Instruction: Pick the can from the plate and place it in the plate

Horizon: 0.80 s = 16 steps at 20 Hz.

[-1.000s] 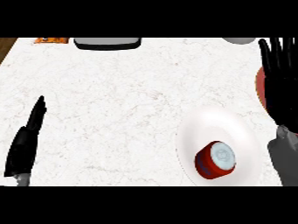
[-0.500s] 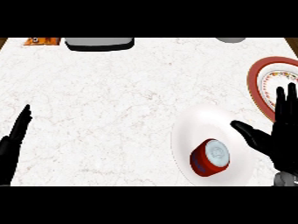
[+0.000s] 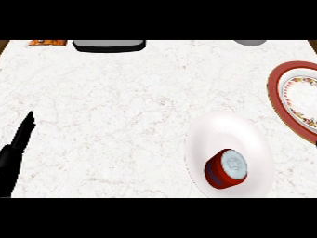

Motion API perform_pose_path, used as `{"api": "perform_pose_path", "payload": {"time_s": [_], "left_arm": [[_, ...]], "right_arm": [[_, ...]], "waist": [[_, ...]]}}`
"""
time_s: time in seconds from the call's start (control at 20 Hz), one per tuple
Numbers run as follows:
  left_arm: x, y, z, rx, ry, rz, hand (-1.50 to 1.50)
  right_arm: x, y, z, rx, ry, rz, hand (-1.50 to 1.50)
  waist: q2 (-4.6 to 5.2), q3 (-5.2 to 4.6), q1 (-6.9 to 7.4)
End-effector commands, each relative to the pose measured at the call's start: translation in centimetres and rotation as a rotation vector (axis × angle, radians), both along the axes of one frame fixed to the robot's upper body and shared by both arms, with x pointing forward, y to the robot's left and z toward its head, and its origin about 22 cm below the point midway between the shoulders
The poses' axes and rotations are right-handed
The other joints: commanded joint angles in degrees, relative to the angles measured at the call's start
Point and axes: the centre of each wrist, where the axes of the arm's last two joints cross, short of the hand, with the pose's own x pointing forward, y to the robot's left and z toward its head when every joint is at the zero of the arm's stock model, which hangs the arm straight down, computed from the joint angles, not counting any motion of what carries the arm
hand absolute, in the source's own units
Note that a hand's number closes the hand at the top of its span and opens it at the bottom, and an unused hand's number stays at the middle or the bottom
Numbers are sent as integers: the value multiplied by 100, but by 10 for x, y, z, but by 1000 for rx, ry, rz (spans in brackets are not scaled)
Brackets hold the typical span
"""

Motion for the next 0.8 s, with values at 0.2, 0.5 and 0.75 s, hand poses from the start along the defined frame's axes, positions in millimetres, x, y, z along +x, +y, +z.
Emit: {"api": "perform_pose_path", "payload": {"time_s": [0.2, 0.5, 0.75], "left_arm": [[5, 2, 2, 1, 0, -13, 0], [12, 10, 1, -6, 9, -28, 0], [19, 5, 15, 0, -8, -28, 0]], "right_arm": [[-22, -28, 24, -338, 323, 200, -150], [10, -50, 45, -420, 494, 245, -150], [27, -41, 60, -470, 589, 361, -150]], "waist": [[34, -4, 64], [56, 2, 162], [43, 4, 175]]}}
